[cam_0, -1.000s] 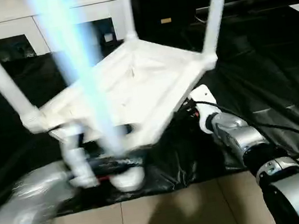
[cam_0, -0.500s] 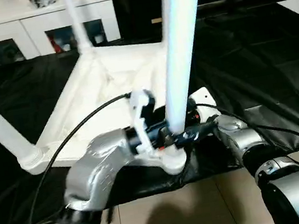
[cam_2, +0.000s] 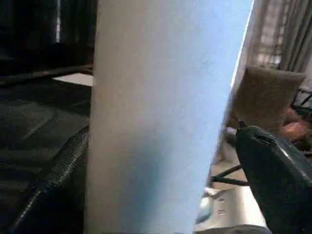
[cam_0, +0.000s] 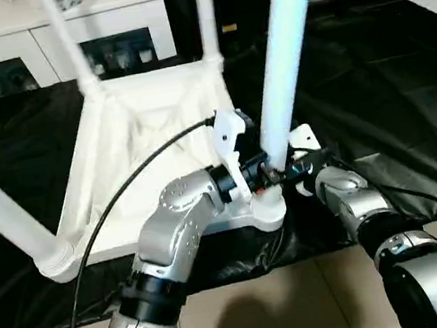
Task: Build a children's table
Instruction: Rotate table base, then rotate leg to tighten
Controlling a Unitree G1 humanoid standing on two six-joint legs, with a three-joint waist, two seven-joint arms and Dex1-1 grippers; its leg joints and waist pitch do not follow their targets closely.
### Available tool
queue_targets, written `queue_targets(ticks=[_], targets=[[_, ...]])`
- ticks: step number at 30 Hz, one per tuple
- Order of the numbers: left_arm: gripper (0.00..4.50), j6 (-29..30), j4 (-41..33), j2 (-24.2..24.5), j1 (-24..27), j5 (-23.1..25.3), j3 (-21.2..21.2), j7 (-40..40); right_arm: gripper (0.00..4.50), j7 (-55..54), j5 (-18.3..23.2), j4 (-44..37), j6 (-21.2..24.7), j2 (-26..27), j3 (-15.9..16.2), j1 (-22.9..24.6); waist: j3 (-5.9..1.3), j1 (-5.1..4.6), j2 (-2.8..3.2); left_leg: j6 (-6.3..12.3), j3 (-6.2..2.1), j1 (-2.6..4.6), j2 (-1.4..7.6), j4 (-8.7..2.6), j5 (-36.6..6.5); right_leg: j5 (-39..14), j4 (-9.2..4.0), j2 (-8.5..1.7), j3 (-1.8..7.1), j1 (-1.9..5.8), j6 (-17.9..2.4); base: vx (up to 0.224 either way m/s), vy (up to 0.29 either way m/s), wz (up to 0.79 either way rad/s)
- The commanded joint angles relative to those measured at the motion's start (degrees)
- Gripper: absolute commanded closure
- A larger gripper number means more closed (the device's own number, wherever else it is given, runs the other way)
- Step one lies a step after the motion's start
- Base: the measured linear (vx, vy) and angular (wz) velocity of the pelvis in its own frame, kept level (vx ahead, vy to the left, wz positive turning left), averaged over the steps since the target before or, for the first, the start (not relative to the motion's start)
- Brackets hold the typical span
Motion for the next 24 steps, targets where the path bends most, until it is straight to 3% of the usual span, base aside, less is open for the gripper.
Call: queue_targets(ticks=[1, 7, 10, 16, 18, 21, 22, 24], targets=[[0.04, -2.65, 2.14, 1.17, -1.09, 2.19, 1.72, 0.68, 0.88, -1.05, -0.16, 0.67, -1.19, -0.70, -0.57, -0.79, -4.28, 0.66, -0.38, 3.62, -1.15, 0.88, 2.33, -3.36, -14.03, -9.10, -4.03, -3.10, 1.93, 3.11, -15.34, 0.000, 0.000, 0.00], [0.04, -4.01, 2.62, 7.18, 0.64, 2.21, 3.38, -3.69, 0.88, 3.72, 1.06, -3.02, -1.18, -5.13, -1.97, 1.53, -4.26, 1.27, -0.44, 3.25, -0.93, 0.99, 2.44, -3.36, -14.12, -9.69, -3.85, -2.94, 1.94, 2.96, -15.00, 0.000, 0.000, 0.00], [0.04, -3.28, 2.04, 11.14, 2.24, 1.93, 2.83, -8.44, 0.88, 10.13, 1.15, -7.49, -0.76, -7.94, -0.63, 4.47, -4.22, 1.71, -0.69, 3.41, -0.84, 1.00, 2.40, -3.31, -14.41, -11.00, -4.00, -2.91, 1.95, 2.92, -14.05, 0.000, 0.000, 0.00], [0.04, -4.42, 6.99, 19.98, 1.89, 5.14, 0.38, -17.49, 0.88, 22.98, 3.15, -19.90, 2.25, -14.39, 1.91, 10.51, -3.96, 1.88, -0.43, 2.63, -0.95, 1.21, 2.59, -3.75, -16.58, -14.97, -4.30, -2.75, 2.08, 2.53, -12.49, 0.000, 0.000, 0.00], [0.38, -6.75, 9.85, 21.91, 0.87, 7.50, -0.95, -19.11, 0.88, 26.27, 3.45, -23.30, 3.14, -16.39, 2.76, 12.03, -3.97, 2.00, -0.55, 2.71, -0.99, 1.34, 2.49, -3.77, -16.69, -15.14, -4.53, -2.62, 2.13, 2.47, -11.77, 0.000, 0.000, 0.00], [0.43, -10.54, 14.27, 24.35, -0.89, 11.83, -3.83, -21.60, 0.88, 31.48, 4.56, -29.49, 5.80, -19.45, 3.87, 14.66, -4.06, 2.23, -0.56, 2.63, -1.03, 1.23, 2.55, -3.70, -16.04, -14.65, -4.36, -3.01, 2.28, 2.59, -11.60, 0.000, 0.000, 0.00], [0.74, -11.45, 15.46, 24.67, -1.40, 12.89, -4.69, -22.24, 0.88, 33.19, 5.12, -31.63, 7.39, -20.35, 3.95, 15.52, -4.08, 2.41, -0.68, 2.91, -1.02, 1.26, 2.60, -3.68, -15.68, -14.39, -4.45, -3.00, 2.31, 2.61, -11.62, 0.000, 0.000, 0.00], [0.83, -11.89, 18.75, 24.13, -3.18, 14.80, -6.65, -23.06, 0.61, 37.44, 7.33, -38.03, 12.55, -23.13, 4.34, 17.99, -3.95, 2.55, -0.76, 3.21, -0.95, 1.17, 2.57, -3.70, -15.22, -14.00, -4.60, -2.90, 2.31, 2.61, -12.00, 0.000, 0.000, 0.00]])
